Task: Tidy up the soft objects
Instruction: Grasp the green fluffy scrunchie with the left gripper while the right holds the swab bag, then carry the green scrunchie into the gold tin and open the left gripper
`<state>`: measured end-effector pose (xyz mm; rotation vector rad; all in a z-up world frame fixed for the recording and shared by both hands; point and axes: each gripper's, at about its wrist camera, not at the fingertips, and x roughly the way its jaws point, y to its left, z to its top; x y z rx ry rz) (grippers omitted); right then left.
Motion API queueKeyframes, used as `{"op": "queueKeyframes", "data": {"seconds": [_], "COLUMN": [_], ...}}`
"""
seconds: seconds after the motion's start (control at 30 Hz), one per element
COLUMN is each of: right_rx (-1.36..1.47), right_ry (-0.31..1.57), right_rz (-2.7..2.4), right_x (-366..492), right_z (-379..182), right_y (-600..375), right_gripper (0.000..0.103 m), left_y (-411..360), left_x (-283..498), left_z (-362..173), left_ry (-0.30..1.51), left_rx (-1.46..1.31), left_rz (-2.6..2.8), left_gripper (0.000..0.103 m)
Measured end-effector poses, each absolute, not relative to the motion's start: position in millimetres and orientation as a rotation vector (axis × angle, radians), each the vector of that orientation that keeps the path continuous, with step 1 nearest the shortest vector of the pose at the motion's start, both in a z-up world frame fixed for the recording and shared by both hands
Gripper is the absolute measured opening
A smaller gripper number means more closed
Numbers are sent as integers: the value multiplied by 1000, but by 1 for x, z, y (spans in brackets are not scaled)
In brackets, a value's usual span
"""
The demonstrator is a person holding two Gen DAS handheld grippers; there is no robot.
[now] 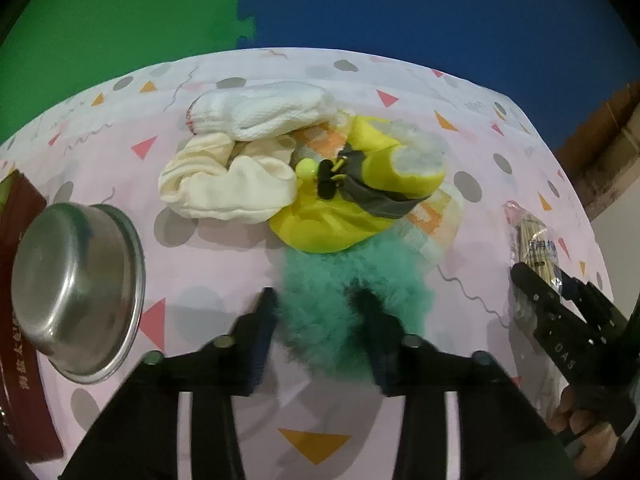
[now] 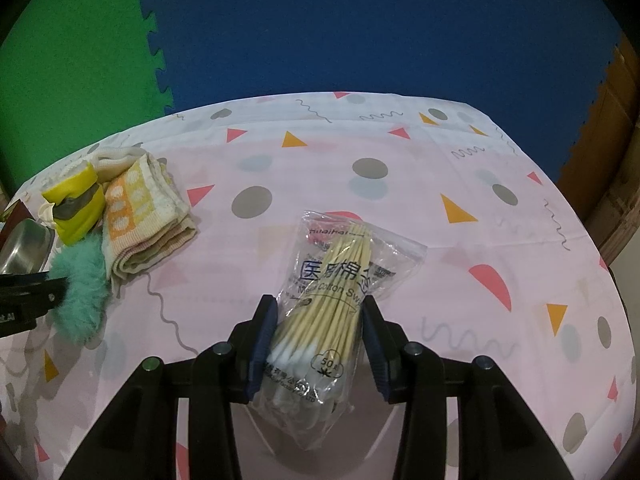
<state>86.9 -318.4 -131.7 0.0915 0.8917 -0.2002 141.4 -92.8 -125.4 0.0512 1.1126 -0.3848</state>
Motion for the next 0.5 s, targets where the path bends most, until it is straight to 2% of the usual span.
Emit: {"op": "queueKeyframes", "data": {"seconds": [0.1,0.5], "right_rx": [91,90], "right_ry": [892,891], "right_rz": [-201,-202], "right_x": [87,87], "right_z": [-132,-132], "right_y": [-318,-318], "right_gripper": [44,44], "left_y": [-90,-73], "left_x": [139,115], "left_z": [-124,-109], "left_ry": [1114,1086], "left_rx": [47,72], "left_rz": [-402,-421], "left_gripper": [14,12]}}
